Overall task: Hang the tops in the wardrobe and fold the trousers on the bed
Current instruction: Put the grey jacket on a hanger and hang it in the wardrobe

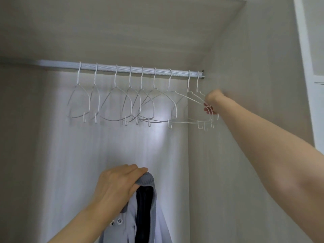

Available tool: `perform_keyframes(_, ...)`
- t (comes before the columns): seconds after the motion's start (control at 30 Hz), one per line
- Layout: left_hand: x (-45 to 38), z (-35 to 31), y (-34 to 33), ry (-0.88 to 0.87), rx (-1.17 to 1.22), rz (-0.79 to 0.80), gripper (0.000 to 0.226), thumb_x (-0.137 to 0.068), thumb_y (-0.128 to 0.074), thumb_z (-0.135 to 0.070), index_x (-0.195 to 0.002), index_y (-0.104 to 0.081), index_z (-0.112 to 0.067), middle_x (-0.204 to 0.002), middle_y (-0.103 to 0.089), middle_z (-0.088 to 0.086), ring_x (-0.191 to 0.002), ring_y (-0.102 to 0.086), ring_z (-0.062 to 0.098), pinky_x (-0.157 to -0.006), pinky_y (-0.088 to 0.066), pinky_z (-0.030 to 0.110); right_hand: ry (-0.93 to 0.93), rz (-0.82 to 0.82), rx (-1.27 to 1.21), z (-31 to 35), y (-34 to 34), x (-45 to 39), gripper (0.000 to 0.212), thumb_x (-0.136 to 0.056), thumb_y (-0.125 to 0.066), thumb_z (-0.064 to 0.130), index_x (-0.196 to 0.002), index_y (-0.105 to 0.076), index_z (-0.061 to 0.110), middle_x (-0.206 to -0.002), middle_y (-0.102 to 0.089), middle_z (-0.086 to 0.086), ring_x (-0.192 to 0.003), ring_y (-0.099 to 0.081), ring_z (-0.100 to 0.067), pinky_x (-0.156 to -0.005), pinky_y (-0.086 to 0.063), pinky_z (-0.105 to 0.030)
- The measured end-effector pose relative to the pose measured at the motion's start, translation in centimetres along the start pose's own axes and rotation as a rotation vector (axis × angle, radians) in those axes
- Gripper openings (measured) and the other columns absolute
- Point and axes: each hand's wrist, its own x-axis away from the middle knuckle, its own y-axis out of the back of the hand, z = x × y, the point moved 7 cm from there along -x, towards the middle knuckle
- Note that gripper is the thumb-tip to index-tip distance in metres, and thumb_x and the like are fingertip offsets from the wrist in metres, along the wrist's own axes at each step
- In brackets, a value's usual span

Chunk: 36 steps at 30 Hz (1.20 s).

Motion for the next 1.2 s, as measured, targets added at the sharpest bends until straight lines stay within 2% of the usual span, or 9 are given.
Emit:
perform_keyframes(0.1,0.0,-0.9,0.1,-0.08,-0.061,-0.064,0.028,-0.083,-0.052,-0.022,-0.092,-0.078,-0.017,-0.072,-0.066,-0.01,-0.059,-0.058,0.009,-0.05,-0.042,0.02,0.022,-0.083,-0.034,0.4,0.1,0.0,0.022,-0.095,-0.036,0.001,-0.077,-0.048,-0.002,-0.09,-0.059,-0.023,-0.073,-0.058,-0.031,-0.086,-0.052,-0.041)
perform_keyframes(0.23,0.3,-1.3,0.4,-0.074,-0.041,-0.089,0.029,-0.086,-0.05,-0.017,-0.092,-0.079,-0.016,-0.071,-0.066,-0.01,-0.055,-0.059,0.009,-0.055,-0.038,0.018,0.14,-0.224,0.081,2.2,1.6,1.7,0.032,-0.095,-0.042,0.004,-0.124,-0.052,-0.004,-0.13,-0.054,-0.02,-0.122,-0.051,-0.034,-0.1,-0.042,-0.036)
perform_keyframes(0.4,1.2,-1.2,1.4,-0.01,0.0,-0.091,0.05,-0.104,-0.032,-0.026,-0.091,-0.079,-0.016,-0.068,-0.065,-0.011,-0.053,-0.056,0.006,-0.049,-0.036,0.014,0.171,-0.389,0.194,2.8,2.9,5.8,0.034,-0.094,-0.046,0.007,-0.128,-0.051,0.003,-0.142,-0.037,-0.018,-0.131,-0.037,-0.037,-0.105,-0.033,-0.036)
perform_keyframes(0.7,4.0,-3.0,2.5,-0.071,-0.094,-0.059,0.027,-0.08,-0.058,-0.005,-0.099,-0.077,-0.01,-0.069,-0.065,-0.003,-0.054,-0.058,0.019,-0.042,-0.046,0.031,0.319,-0.539,0.115,-2.7,5.3,18.3,0.028,-0.095,-0.043,0.007,-0.114,-0.063,0.006,-0.129,-0.043,-0.016,-0.112,-0.043,-0.034,-0.085,-0.033,-0.03)
perform_keyframes(0.8,4.7,-4.0,3.1,-0.041,-0.066,-0.031,0.029,-0.077,-0.058,-0.006,-0.098,-0.077,-0.009,-0.07,-0.066,-0.002,-0.054,-0.059,0.02,-0.042,-0.046,0.029,0.427,-0.52,0.062,-5.2,5.2,22.6,0.029,-0.096,-0.039,0.005,-0.11,-0.065,0.004,-0.116,-0.055,-0.015,-0.09,-0.039,-0.003,-0.075,-0.028,-0.013)
perform_keyframes(0.9,5.3,-4.8,3.7,0.041,-0.02,0.006,0.031,-0.08,-0.051,-0.016,-0.095,-0.078,-0.011,-0.068,-0.066,-0.003,-0.053,-0.06,0.019,-0.04,-0.045,0.027,0.438,-0.429,-0.027,-7.0,5.0,27.1,0.025,-0.099,-0.04,0.007,-0.106,-0.064,0.007,-0.105,-0.05,-0.011,-0.079,-0.04,0.016,-0.07,-0.029,0.0)
perform_keyframes(1.03,5.9,-5.6,5.2,0.169,0.013,0.061,0.032,-0.08,-0.049,-0.026,-0.088,-0.079,-0.016,-0.068,-0.069,-0.003,-0.049,-0.06,0.017,-0.039,-0.041,0.023,0.389,-0.315,-0.219,-10.0,4.1,32.8,0.015,-0.1,-0.041,0.014,-0.1,-0.054,0.02,-0.091,-0.053,-0.002,-0.07,-0.048,-0.006,-0.07,-0.041,-0.023)
perform_keyframes(1.1,6.0,-5.9,5.9,0.226,0.051,0.089,0.029,-0.08,-0.051,-0.026,-0.086,-0.078,-0.016,-0.071,-0.071,-0.003,-0.048,-0.061,0.016,-0.041,-0.036,0.018,0.326,-0.169,-0.3,-11.5,2.9,34.8,0.011,-0.097,-0.047,0.012,-0.103,-0.049,0.021,-0.082,-0.053,0.003,-0.064,-0.049,-0.003,-0.063,-0.043,-0.02)
perform_keyframes(1.2,6.0,-5.5,6.4,0.42,0.173,0.165,0.012,-0.08,-0.07,-0.008,-0.087,-0.076,-0.014,-0.078,-0.074,-0.002,-0.056,-0.061,0.015,-0.052,-0.027,0.003,0.092,0.117,-0.442,-12.8,0.4,34.6,0.036,-0.091,-0.055,0.002,-0.119,-0.039,0.019,-0.079,-0.058,-0.002,-0.053,-0.057,-0.002,-0.063,-0.049,-0.023)
